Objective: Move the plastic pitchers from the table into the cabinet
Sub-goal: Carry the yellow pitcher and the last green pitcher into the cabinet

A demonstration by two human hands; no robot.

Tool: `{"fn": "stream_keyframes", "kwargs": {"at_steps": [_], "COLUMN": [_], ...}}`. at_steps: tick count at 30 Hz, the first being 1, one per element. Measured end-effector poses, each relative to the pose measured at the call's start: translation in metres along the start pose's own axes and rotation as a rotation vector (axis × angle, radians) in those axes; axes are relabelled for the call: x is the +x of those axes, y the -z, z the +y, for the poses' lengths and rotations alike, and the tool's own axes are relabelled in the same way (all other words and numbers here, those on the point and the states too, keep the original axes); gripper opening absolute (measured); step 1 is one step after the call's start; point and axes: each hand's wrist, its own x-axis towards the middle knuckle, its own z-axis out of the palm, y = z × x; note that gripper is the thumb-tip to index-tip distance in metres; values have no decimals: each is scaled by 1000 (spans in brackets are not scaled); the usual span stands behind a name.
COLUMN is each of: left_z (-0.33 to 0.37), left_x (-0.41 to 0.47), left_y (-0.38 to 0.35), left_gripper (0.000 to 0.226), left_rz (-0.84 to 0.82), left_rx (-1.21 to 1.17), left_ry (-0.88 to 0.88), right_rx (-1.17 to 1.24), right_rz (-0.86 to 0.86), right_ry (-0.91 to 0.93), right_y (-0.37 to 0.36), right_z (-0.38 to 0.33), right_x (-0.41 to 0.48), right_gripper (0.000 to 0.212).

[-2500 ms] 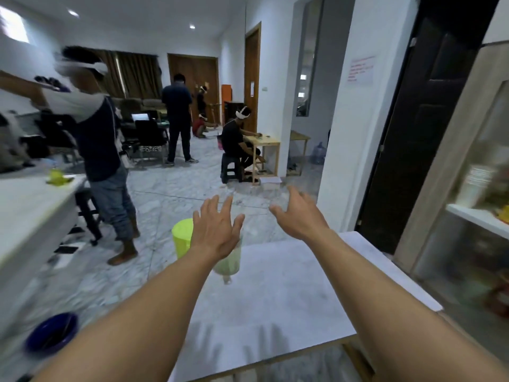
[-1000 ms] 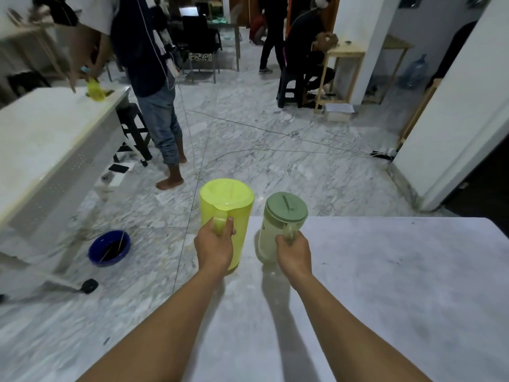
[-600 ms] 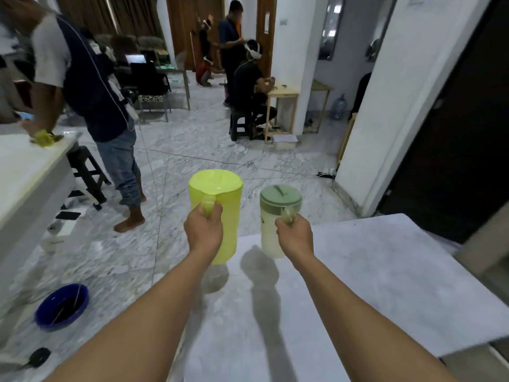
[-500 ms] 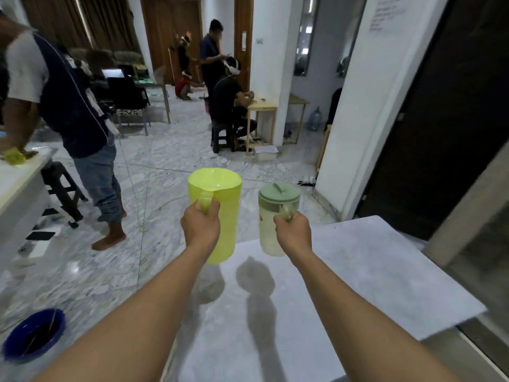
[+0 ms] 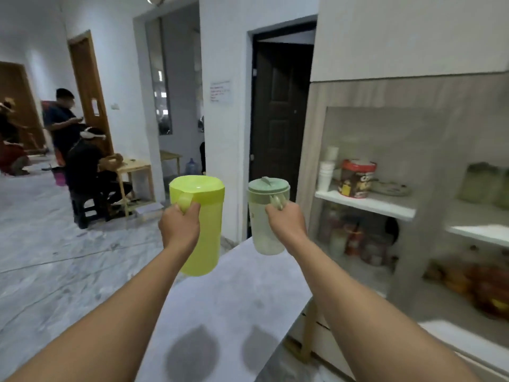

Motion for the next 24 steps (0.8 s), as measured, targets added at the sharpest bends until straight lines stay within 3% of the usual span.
{"fn": "stream_keyframes", "kwargs": {"at_steps": [4, 14, 24], "left_z": [54, 182, 270], "left_x": [-23, -127, -239], "left_y": [-46, -172, -294], "left_gripper": [41, 37, 40], "left_rz": [-118, -370, -571], "left_rx": [-81, -276, -446], "left_ry": [-100, -153, -130], "right_rx": [-16, -60, -104], "right_rz": [163, 469, 632], "right_ry": [23, -67, -102], "right_y": [81, 275, 457], "right_z": [-5, 21, 64], "right_x": [-3, 0, -5], "right_gripper": [13, 12, 14]}}
